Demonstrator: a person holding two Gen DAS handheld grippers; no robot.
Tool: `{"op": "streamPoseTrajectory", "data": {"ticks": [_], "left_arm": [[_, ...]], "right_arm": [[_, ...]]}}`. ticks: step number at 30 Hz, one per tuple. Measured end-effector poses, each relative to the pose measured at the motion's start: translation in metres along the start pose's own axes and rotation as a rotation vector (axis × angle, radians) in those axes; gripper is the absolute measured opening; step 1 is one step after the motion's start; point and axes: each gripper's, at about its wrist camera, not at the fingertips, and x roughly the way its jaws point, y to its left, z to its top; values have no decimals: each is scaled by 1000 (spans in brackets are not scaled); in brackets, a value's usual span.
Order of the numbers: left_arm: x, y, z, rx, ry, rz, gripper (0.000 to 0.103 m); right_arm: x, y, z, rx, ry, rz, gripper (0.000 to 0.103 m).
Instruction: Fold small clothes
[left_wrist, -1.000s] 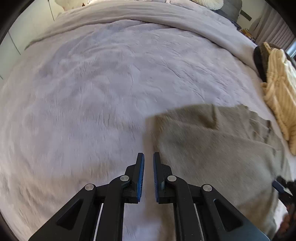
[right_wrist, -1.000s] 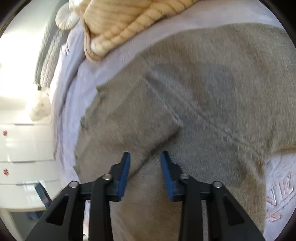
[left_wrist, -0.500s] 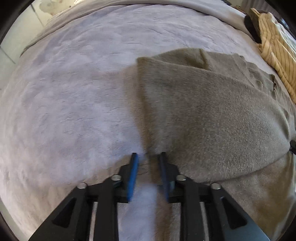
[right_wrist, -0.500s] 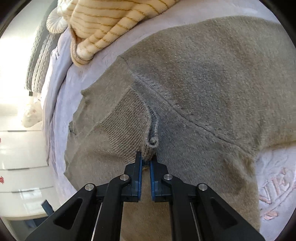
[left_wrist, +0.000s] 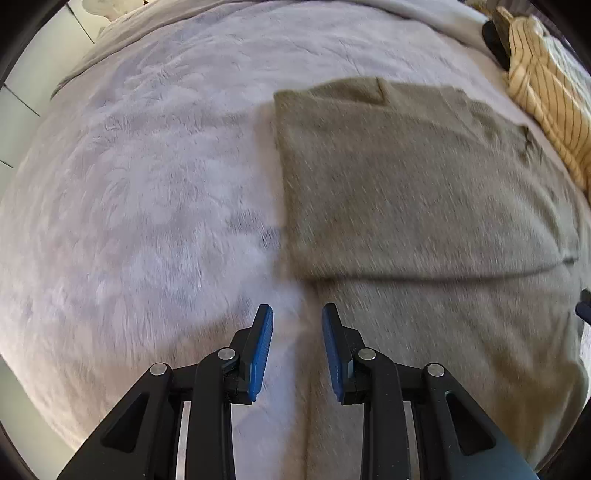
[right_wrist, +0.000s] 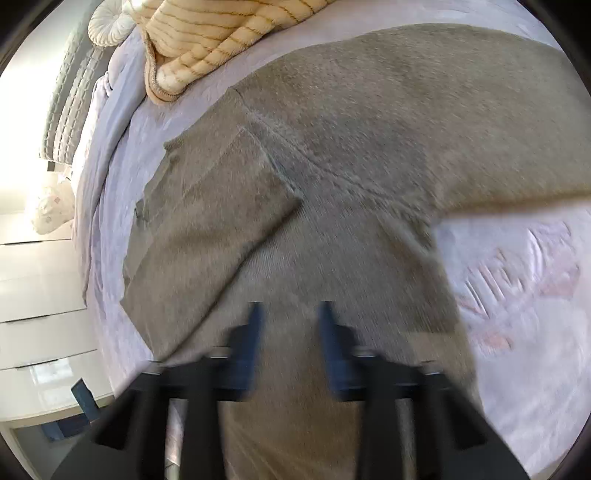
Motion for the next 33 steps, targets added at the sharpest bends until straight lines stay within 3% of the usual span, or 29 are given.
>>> {"op": "streamPoseTrajectory", "data": {"ticks": [6,7,8,9,11,13,16,19,22,24,25,33], "left_arm": [[-18,-29,-24,36,24,-29,30],[-19,-35,-23,44,24,-23,49],[-22,-39,-26,46,25,-17,93],[-27,-43,-28,36,7,-6,103],[-35,-55,-30,42,-32,-13,103],[-38,-66,-33,70,-26,-14,103],[-40,-81,-28,95,-24,-18,103],[-49,-100,-23,113,-14,-30,103],[-49,-110,-21,126,3,-26,103],[-48,-119,-23,143,17,-23,103],[-48,-122,-25,151,22,-24,103],[-50,-155,-34,195,68,-59,103]], "right_arm": [[-11,-4,-18,-2,27,16,57],[-13,-6,-20,1,29,19,58],[-13,-6,-21,3,29,20,58],[-16,-8,-23,7,28,21,58],[-19,-12,-25,13,26,25,60],[-22,-16,-26,23,26,30,67],[-27,-23,-28,34,18,35,68],[-34,-28,-28,35,-11,44,80],[-44,-33,-28,30,-42,73,81],[-51,-38,-28,34,-67,109,100],[-55,-40,-28,36,-81,126,103],[-70,-57,-21,64,-105,177,103]]}}
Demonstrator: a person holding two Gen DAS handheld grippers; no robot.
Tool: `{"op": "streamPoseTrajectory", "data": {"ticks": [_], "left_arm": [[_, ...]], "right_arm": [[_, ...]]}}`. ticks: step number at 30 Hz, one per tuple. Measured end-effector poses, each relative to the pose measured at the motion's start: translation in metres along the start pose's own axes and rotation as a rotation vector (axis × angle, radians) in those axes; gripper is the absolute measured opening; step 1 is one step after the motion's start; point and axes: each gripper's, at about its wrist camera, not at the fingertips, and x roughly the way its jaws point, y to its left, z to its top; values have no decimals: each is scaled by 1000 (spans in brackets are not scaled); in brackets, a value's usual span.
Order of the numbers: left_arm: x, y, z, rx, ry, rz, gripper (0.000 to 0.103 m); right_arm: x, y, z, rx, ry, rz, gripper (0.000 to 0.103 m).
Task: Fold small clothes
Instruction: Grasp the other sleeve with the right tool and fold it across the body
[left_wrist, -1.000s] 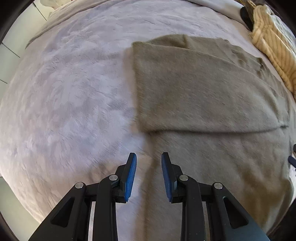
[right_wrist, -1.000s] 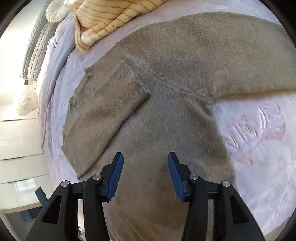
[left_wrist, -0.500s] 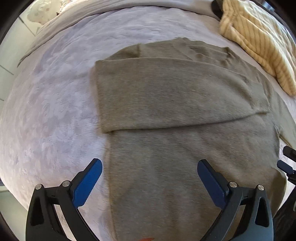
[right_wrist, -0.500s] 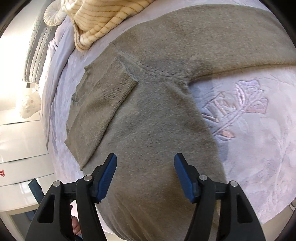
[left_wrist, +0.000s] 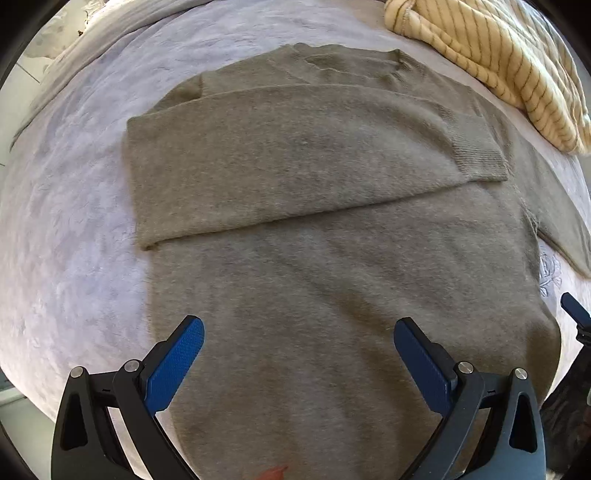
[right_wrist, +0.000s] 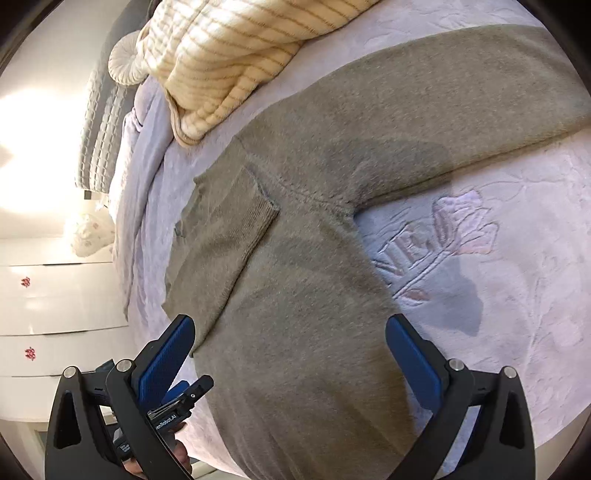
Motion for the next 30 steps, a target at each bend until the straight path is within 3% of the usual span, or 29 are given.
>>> {"op": "streamPoseTrajectory", "data": {"ticks": [6,11,21,30], "left_arm": [[11,-15,1,17,71,-24,103],[6,-29,4,30,52,-34,103],[-10,-69,23,107,4,-66,103],[-10,-99,34,122,8,-90,103]], "right_arm": [[-22,-16,10,8,-88,-24,103],[-34,-41,21,85,-66,-44,103],[-76,-112,39,297,-155,-82,103],[-85,-147,46,404,-195,-20,103]]}}
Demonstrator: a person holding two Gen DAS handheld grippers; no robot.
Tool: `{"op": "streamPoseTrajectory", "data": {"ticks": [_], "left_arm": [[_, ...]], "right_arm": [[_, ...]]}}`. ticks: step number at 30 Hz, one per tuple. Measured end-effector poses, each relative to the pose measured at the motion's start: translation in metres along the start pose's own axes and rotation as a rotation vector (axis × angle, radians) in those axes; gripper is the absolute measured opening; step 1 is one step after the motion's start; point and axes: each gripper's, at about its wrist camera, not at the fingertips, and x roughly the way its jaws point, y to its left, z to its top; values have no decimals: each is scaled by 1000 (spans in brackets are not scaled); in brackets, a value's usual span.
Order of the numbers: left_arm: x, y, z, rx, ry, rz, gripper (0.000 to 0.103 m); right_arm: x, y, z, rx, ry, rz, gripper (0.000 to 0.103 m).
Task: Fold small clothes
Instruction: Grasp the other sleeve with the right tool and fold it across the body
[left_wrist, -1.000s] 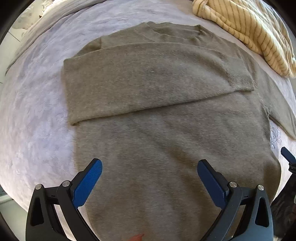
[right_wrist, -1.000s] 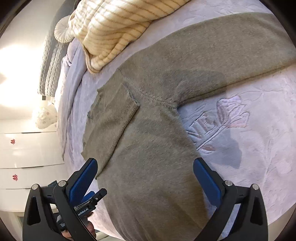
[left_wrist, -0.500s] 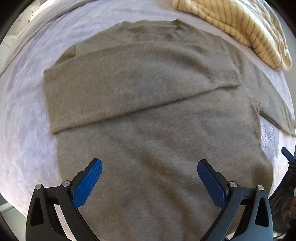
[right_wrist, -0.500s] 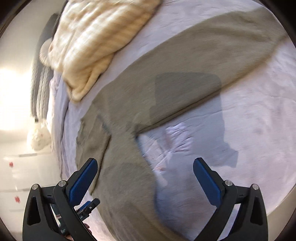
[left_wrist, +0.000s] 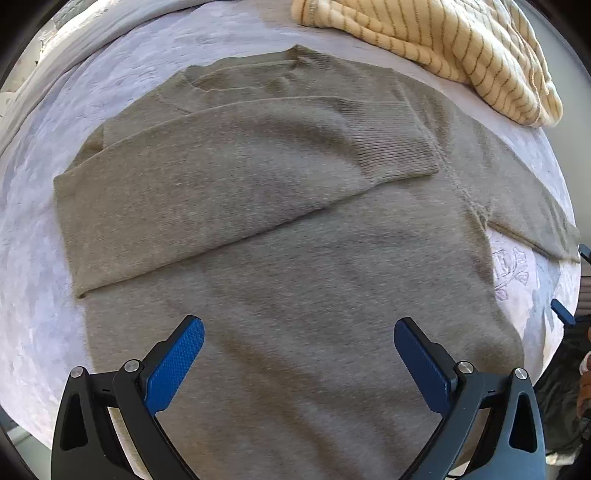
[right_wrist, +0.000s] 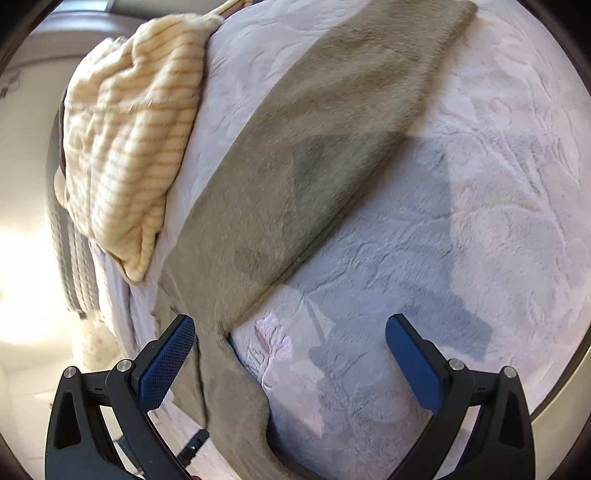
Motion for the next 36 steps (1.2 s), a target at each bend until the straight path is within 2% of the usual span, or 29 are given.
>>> {"op": "streamPoseTrajectory", "data": {"ticks": [4,5,14,21,25,31,33,34,35,36], "left_arm": [[5,-12,6,25,7,3,103],[13,-5,5,28,6,3,103],[26,-23,26,22,-6,15,103],[37,-36,38,23,-19,20,103],[43,-44,45,28,-23,31,103],[47,-48,52,17,-31,36,103],[48,-47,55,14,-29,41,103],[44,-40,60,16,-24,45,103],[46,-41,58,16,-24,50,103],[46,-40,59,17,-26,54,103]], "right_arm": [[2,-5,6,8,-4,17,103],[2,-6,8,8,-5,20,103],[6,-13,30,2,-34,43,103],[4,-23,56,31,-112,81,103],[1,-26,77,39,-174,65,103],[4,-22,97,79,-193,98,103],[8,-20,98,80,-176,135,97],[11,-19,98,73,-167,119,77],[14,-17,98,66,-147,73,37],[19,-16,98,65,-126,60,18]]}}
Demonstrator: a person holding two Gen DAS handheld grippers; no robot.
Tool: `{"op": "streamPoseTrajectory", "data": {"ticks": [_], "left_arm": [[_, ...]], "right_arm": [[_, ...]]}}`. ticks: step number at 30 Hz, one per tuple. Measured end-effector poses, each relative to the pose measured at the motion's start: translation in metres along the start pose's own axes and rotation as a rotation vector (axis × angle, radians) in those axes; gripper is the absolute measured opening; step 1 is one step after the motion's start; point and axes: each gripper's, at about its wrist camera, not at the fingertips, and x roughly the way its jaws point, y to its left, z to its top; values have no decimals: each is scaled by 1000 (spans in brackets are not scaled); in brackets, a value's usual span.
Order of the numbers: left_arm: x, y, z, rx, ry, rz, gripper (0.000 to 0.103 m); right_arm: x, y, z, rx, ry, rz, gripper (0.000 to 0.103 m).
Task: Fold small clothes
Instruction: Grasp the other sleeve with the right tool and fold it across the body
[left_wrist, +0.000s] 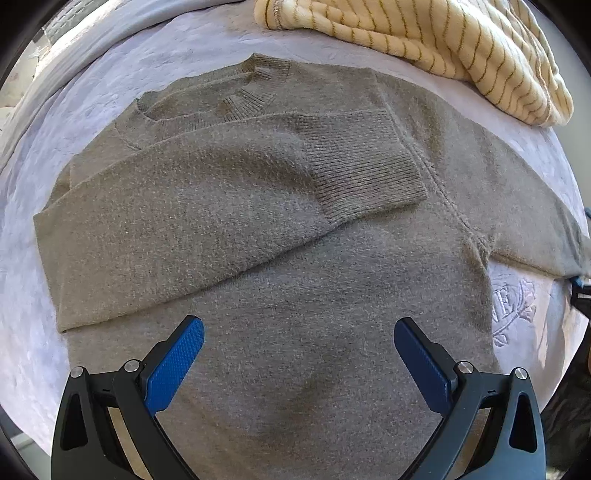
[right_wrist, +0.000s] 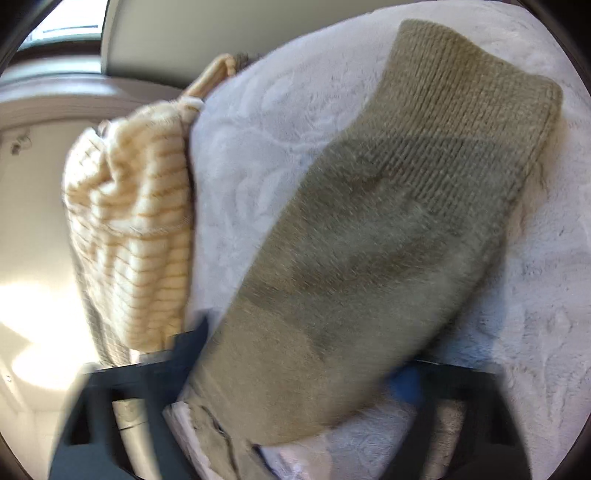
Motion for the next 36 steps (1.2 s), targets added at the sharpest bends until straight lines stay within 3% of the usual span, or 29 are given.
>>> {"op": "streamPoseTrajectory", "data": {"ticks": [1,6,11,16,21,24,27,32,33,34,35,36], "left_arm": [[0,1,1,0,-4,3,103],[-4,10,4,-14,-20,-1,103],[-8,28,5,-32,-35,-3,103],[-13,56,3,-86,-45,-11,103],[-24,102,-3,-159,-85,-17,103],[-28,132,-9,-201,-103,0,103],[-30,153,-13,-235,-117,24,103],[-21,187,-23,-299,-113,33,103],[-19,192,-25,-311,-114,33,103],[-18,193,-28,-320,-115,30,103],[-16,197,-28,-328,-117,23,103],[-15,203,-29,-338,-122,11,103]], "right_arm": [[3,1,0,7,11,25,8],[0,31,-12,-73,30,170,8],[11,104,-38,-257,107,263,8],[40,195,-97,-521,206,285,8],[90,272,-193,-814,347,248,8],[126,291,-250,-927,433,210,8],[173,288,-312,-987,542,146,8],[225,257,-351,-955,629,-20,10],[228,250,-350,-926,636,-45,13],[228,244,-349,-879,654,-45,27],[227,241,-345,-847,664,-30,52],[220,236,-343,-817,662,-9,62]]}}
